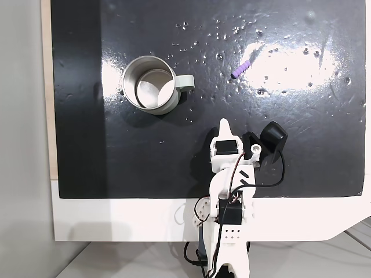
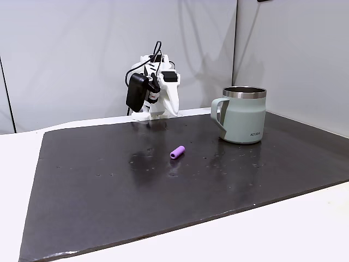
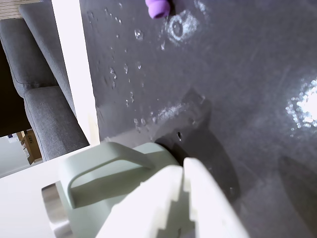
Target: Grasp a pengrip and put it in the cup.
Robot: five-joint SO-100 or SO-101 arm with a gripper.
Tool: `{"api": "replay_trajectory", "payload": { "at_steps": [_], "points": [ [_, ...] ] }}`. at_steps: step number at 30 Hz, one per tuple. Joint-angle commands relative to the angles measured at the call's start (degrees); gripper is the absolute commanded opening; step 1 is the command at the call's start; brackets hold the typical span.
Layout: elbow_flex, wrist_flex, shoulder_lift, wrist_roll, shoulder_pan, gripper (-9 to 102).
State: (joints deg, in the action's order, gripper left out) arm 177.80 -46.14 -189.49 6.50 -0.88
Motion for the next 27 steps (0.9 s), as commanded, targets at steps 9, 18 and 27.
{"api": "replay_trajectory", "payload": {
  "at_steps": [9,18,27],
  "points": [
    [-0.4,1.7,-0.6,1.2,1.9,0],
    [-11.9,-5.8,-0.7,6.5,-3.1,0],
    [-28.2,-1.1,18.4,12.7,-8.2,2]
  ]
}}
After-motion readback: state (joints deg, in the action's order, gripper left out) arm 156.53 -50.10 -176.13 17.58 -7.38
